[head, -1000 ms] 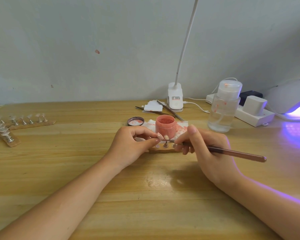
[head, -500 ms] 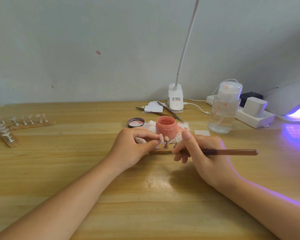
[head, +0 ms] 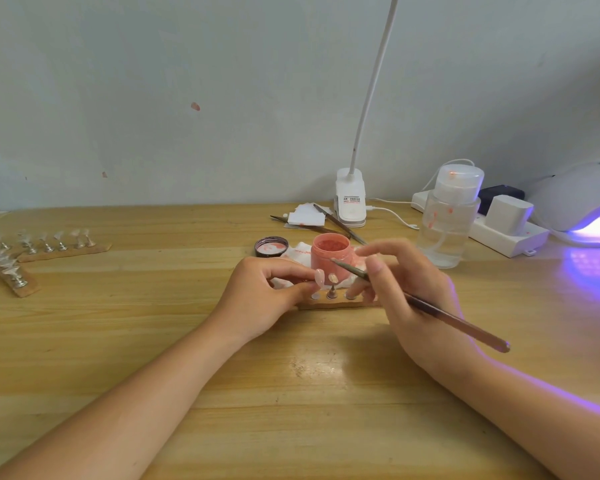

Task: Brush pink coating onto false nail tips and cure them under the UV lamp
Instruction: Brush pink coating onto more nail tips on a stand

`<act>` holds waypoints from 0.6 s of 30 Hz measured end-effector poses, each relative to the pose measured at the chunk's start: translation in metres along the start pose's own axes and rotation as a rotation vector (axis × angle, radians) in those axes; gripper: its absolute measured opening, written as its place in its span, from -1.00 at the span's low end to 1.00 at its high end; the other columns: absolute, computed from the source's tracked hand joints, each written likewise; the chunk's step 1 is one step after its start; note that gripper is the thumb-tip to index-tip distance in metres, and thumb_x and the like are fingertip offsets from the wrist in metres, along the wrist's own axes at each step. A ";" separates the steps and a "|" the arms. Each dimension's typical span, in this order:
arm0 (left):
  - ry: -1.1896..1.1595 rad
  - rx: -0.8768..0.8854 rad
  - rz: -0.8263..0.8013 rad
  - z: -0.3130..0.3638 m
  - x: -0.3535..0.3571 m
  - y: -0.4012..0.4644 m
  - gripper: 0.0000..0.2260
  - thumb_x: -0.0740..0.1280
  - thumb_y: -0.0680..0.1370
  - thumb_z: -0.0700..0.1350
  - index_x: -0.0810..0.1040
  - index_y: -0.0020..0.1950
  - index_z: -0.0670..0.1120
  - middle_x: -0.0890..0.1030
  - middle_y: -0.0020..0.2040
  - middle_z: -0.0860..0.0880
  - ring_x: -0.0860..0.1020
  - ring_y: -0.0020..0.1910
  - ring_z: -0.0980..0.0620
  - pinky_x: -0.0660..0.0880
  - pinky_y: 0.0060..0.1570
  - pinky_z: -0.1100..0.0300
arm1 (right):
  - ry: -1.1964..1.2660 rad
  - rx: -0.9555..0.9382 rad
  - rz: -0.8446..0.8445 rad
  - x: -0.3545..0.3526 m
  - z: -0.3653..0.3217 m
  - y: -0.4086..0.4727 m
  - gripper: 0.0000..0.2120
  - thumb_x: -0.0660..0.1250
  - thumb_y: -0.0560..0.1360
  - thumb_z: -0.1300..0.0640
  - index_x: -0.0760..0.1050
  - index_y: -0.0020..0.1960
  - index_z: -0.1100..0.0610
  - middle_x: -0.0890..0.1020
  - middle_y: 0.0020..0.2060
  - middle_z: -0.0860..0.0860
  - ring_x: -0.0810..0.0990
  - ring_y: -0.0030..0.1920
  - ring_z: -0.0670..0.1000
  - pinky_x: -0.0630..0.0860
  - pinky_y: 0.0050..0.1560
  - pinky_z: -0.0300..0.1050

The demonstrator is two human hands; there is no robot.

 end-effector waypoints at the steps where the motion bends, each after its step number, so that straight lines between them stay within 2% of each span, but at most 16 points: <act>1: -0.016 -0.008 0.002 0.000 0.000 0.000 -0.96 0.46 0.32 -0.15 0.65 -0.28 -0.01 0.65 -0.35 0.13 0.56 -0.35 0.25 0.44 -0.30 0.42 | -0.018 0.013 -0.013 0.002 0.001 0.000 -0.97 0.27 0.52 0.00 0.47 -0.08 -0.08 0.65 -0.32 -0.10 0.58 -0.35 -0.08 0.53 -0.29 -0.13; 3: -0.029 -0.014 0.006 0.000 0.000 0.000 -0.92 0.43 0.28 -0.06 0.66 -0.26 -0.01 0.66 -0.33 0.11 0.58 -0.34 0.23 0.46 -0.30 0.40 | -0.112 -0.038 -0.044 0.005 -0.002 0.000 -0.94 0.30 0.48 0.07 0.53 -0.11 0.03 0.64 -0.31 -0.11 0.59 -0.30 -0.08 0.51 -0.27 -0.12; 5: -0.039 -0.020 -0.001 -0.001 0.000 0.000 -0.90 0.43 0.27 -0.04 0.66 -0.26 0.00 0.67 -0.31 0.09 0.58 -0.34 0.22 0.47 -0.29 0.38 | -0.190 -0.099 -0.079 0.007 -0.006 -0.001 -0.84 0.30 0.48 0.05 0.58 -0.17 0.11 0.62 -0.32 -0.09 0.56 -0.29 -0.06 0.48 -0.28 -0.14; 8: -0.049 -0.019 -0.002 -0.001 0.000 0.000 -0.90 0.42 0.27 -0.04 0.66 -0.27 0.00 0.67 -0.31 0.09 0.57 -0.34 0.23 0.48 -0.28 0.37 | -0.203 -0.146 -0.099 0.008 -0.010 -0.002 -0.67 0.15 0.51 -0.01 0.59 -0.19 0.15 0.61 -0.31 -0.09 0.55 -0.26 -0.08 0.45 -0.26 -0.22; 11: -0.044 -0.018 -0.011 -0.001 0.001 0.000 -0.95 0.45 0.30 -0.12 0.66 -0.28 0.01 0.66 -0.33 0.14 0.56 -0.33 0.27 0.45 -0.29 0.41 | -0.201 -0.146 -0.118 0.010 -0.009 -0.003 -0.62 0.09 0.53 -0.02 0.59 -0.23 0.12 0.57 -0.34 -0.18 0.54 -0.29 -0.15 0.42 -0.26 -0.30; 14: -0.018 -0.026 0.016 -0.004 -0.002 0.001 -0.87 0.47 0.34 -0.23 0.65 -0.30 0.01 0.66 -0.33 0.14 0.56 -0.34 0.28 0.43 -0.30 0.43 | -0.107 -0.150 -0.125 0.010 -0.008 -0.005 -0.58 0.07 0.54 0.00 0.58 -0.29 0.15 0.58 -0.38 -0.11 0.53 -0.34 -0.20 0.41 -0.27 -0.35; 18: -0.024 -0.012 -0.013 -0.001 0.000 0.000 -0.86 0.45 0.35 -0.26 0.65 -0.29 -0.01 0.66 -0.33 0.14 0.55 -0.34 0.29 0.43 -0.30 0.44 | -0.194 -0.156 -0.096 0.010 -0.007 -0.003 -0.59 0.06 0.55 0.00 0.58 -0.24 0.16 0.56 -0.33 -0.19 0.51 -0.26 -0.22 0.36 -0.21 -0.39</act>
Point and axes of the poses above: each hand's wrist, its own y-axis towards the middle knuckle, its own x-axis out of the palm, z = x × y, the point moved 9 cm from there along y, towards the middle knuckle
